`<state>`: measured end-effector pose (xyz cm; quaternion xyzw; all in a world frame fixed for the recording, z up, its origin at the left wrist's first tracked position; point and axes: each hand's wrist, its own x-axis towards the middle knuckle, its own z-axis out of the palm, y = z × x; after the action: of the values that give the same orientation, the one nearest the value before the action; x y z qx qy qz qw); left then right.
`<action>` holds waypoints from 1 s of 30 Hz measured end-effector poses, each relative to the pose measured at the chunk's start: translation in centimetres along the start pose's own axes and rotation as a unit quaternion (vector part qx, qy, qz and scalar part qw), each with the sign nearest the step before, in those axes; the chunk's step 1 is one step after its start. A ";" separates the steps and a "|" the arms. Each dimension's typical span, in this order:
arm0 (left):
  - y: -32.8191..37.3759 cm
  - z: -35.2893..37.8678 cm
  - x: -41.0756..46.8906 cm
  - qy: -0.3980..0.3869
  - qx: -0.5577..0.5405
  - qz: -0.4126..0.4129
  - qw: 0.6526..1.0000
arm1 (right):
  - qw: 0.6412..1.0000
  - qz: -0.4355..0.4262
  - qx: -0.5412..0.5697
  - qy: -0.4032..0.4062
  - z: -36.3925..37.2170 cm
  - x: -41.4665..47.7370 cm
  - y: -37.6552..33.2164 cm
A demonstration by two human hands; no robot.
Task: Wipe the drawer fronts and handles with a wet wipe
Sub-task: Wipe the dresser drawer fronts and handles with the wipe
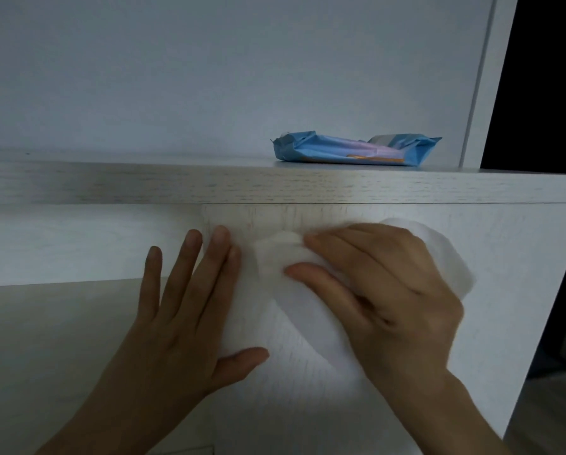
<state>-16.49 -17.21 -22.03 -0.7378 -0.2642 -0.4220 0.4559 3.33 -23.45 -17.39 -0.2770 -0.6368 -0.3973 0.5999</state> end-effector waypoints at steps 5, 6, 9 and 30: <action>0.0 0.0 0.0 0.000 -0.002 -0.002 1.000 | 1.000 0.020 0.008 0.001 0.7 0.1 -1.0; 0.0 0.0 0.1 0.003 -0.007 -0.003 1.000 | 1.000 0.020 0.016 0.001 1.4 0.1 -1.4; 0.0 0.1 0.0 0.003 -0.007 0.001 1.000 | 1.000 0.016 0.024 -0.002 2.5 0.0 -2.1; 0.0 0.4 0.0 0.020 0.006 0.003 1.000 | 0.998 -0.015 -0.051 0.018 2.5 -0.4 -1.3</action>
<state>-16.39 -16.87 -22.12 -0.7272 -0.2549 -0.4338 0.4669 0.93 -22.02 -17.95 -0.2901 -0.6092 -0.4432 0.5902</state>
